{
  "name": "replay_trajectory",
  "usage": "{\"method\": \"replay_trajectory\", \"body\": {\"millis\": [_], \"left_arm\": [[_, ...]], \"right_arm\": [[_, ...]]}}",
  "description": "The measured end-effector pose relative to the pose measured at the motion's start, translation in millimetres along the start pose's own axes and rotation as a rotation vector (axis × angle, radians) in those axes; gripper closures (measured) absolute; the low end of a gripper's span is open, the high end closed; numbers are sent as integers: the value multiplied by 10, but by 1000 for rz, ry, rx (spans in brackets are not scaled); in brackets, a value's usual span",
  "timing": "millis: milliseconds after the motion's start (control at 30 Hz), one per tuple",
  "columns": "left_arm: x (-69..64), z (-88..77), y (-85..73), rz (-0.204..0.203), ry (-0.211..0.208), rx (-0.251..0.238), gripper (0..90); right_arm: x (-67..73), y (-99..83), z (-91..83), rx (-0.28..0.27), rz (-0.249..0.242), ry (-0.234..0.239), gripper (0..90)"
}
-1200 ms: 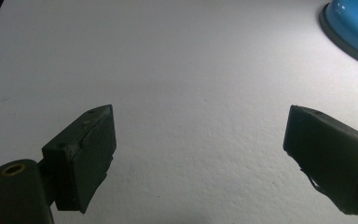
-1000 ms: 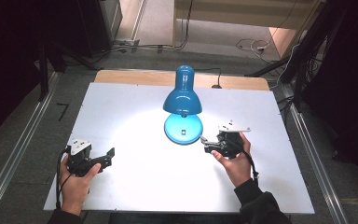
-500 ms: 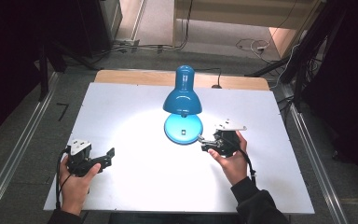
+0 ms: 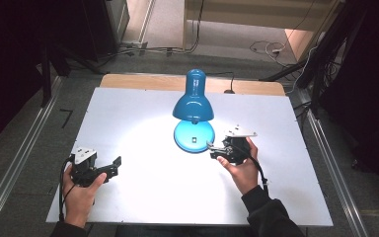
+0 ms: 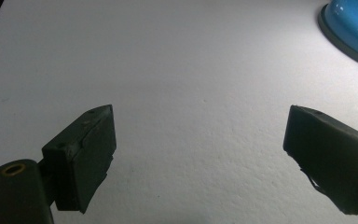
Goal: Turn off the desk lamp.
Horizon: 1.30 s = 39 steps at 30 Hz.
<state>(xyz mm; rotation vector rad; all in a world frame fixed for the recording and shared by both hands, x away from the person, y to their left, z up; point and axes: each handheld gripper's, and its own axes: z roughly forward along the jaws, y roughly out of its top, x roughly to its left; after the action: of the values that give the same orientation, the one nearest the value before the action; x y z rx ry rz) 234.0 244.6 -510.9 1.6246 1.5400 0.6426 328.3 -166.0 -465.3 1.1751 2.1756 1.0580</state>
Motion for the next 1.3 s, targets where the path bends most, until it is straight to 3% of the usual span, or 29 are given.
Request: {"method": "replay_trajectory", "body": {"millis": [733,1000,1300], "left_arm": [[6,0,0,0,-5,3,100],[4,0,0,0,-7,3,99],[8,-1,-1,-2,-8,0,100]], "right_arm": [[83,11,160,0,-13,1,273],[138,10,240,-15,-21,16,393],[199,26,370,-16,-27,48,622]]}}
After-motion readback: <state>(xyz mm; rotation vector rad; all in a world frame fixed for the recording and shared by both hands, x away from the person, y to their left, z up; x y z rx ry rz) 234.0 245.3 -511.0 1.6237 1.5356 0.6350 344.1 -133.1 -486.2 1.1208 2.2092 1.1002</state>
